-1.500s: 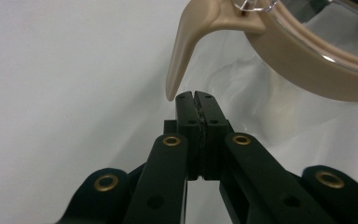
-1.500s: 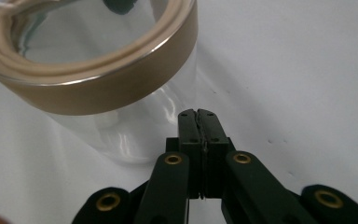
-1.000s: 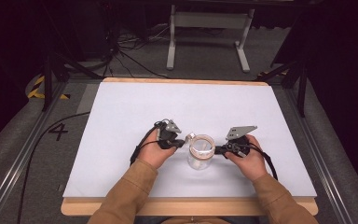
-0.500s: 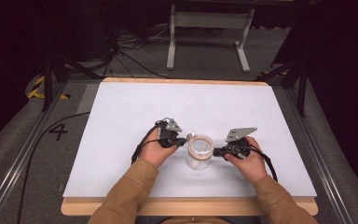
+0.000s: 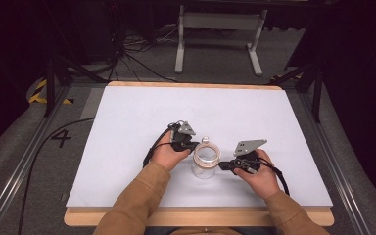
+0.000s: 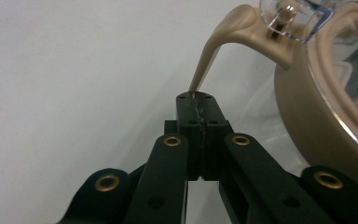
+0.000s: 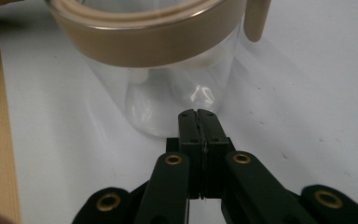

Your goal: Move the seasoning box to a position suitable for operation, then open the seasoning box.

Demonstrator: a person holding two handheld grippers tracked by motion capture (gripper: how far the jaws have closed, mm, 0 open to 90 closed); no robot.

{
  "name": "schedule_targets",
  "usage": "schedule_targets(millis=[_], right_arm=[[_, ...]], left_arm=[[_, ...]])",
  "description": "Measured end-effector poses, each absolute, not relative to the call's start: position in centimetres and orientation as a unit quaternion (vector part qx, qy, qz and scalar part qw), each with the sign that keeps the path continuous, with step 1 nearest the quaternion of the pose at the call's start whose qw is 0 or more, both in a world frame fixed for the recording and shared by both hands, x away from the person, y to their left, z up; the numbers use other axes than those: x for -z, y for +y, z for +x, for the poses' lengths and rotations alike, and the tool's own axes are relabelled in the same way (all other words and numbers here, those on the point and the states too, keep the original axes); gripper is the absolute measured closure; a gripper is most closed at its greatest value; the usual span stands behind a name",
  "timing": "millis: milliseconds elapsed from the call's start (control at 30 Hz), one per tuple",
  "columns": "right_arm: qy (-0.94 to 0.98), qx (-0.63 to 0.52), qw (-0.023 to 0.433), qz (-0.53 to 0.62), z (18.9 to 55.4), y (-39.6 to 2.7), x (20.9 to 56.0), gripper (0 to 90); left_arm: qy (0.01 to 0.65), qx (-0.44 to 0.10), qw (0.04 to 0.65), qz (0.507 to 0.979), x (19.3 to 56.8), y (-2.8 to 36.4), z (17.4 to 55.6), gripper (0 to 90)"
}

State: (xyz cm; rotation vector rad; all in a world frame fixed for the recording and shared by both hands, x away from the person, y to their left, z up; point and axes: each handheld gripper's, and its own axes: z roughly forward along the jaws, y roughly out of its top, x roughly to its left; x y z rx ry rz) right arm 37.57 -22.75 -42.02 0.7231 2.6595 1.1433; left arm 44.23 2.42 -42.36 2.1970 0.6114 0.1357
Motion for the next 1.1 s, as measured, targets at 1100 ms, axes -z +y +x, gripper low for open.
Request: schedule_targets(millis=[1100], right_arm=[[0.861, -0.402, 0.105, 0.293, 37.0, -27.5, 39.9, 90.0]], left_arm=[[0.213, -0.042, 0.519, 0.827, 35.6, 4.1, 43.4, 89.2]])
